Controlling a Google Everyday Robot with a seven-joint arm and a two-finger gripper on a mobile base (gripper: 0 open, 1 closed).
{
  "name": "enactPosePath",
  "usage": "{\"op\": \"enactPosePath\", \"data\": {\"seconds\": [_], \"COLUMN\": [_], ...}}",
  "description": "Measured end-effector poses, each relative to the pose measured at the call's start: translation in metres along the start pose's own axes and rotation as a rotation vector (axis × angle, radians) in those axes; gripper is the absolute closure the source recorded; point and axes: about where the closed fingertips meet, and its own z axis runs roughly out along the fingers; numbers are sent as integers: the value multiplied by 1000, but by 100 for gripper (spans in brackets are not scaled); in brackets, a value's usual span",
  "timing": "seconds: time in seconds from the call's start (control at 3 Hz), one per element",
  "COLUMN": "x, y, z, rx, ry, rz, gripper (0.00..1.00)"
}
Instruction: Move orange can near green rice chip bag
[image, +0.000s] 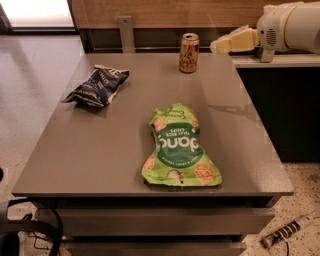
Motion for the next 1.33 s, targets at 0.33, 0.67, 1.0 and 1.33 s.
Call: {"op": "enactPosePath", "data": {"seconds": [0.33,0.67,1.0,1.33], "x": [0,4,10,18], "y": [0,0,0,1], "z": [0,14,56,96], "rx": [0,-9,-42,-71], "ry": [0,-9,-48,-88], "rz": [0,9,22,41], "gripper": [0,0,0,0]}}
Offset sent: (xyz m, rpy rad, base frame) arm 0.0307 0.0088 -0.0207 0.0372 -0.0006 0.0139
